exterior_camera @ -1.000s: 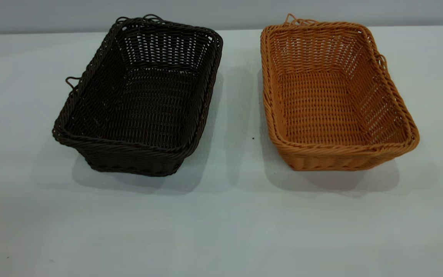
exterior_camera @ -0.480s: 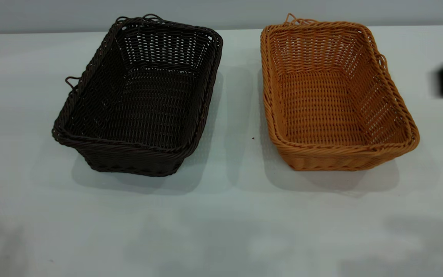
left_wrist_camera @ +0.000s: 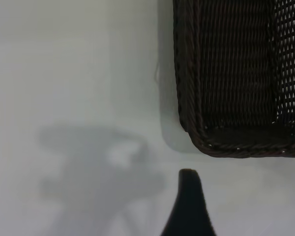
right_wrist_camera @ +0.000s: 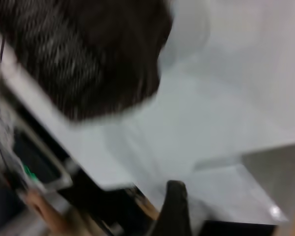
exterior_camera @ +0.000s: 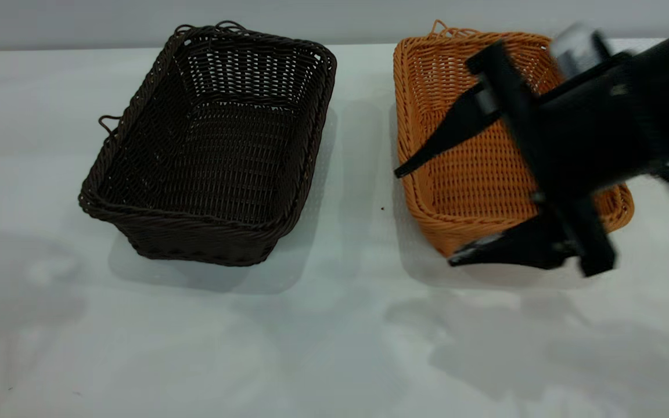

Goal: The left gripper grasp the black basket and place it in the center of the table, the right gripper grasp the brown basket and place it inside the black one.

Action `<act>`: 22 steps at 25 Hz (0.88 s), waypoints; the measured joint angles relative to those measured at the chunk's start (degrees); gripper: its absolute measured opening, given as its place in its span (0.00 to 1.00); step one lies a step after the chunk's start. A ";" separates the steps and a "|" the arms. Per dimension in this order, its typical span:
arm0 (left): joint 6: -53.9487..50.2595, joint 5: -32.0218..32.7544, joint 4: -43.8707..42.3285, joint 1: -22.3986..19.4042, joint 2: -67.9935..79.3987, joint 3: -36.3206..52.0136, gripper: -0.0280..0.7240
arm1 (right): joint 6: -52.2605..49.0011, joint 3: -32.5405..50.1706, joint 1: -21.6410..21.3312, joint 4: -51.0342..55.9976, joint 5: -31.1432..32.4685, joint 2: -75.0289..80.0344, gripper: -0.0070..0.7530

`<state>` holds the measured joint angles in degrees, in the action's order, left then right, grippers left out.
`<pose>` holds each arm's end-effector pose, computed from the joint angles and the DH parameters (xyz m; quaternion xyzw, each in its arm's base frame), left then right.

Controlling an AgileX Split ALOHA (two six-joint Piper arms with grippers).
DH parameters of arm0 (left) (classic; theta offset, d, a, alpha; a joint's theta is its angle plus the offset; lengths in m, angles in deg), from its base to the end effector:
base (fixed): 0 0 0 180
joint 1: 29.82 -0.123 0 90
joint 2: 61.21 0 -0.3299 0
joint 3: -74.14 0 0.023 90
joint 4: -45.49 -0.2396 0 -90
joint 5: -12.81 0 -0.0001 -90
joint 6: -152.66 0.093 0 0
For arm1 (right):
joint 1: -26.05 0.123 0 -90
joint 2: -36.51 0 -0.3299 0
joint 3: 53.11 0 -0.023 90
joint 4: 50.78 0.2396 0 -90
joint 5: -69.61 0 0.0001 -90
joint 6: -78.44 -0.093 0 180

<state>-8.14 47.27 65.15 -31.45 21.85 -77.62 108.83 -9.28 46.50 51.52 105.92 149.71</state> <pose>0.2455 -0.0108 0.3108 0.0390 0.9468 -0.0791 0.3095 0.2479 0.1500 0.1502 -0.3439 -0.8533 -0.3900 0.0392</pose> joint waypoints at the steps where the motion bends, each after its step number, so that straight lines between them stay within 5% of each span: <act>1: 0.05 0.08 0.00 0.00 0.93 -0.35 0.72 | -2.72 -1.14 0.05 0.48 -0.72 2.15 0.77; 14: 2.03 -0.74 0.06 2.02 18.56 -9.42 0.72 | -27.77 -8.19 0.11 1.65 -22.14 12.67 0.75; 22: 2.14 -3.72 0.06 6.74 36.28 -20.65 0.72 | -31.17 -9.46 0.11 1.95 -24.11 13.30 0.74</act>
<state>-6.00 43.55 65.21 -24.71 58.13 -98.26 77.67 -18.74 46.61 53.47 81.81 163.01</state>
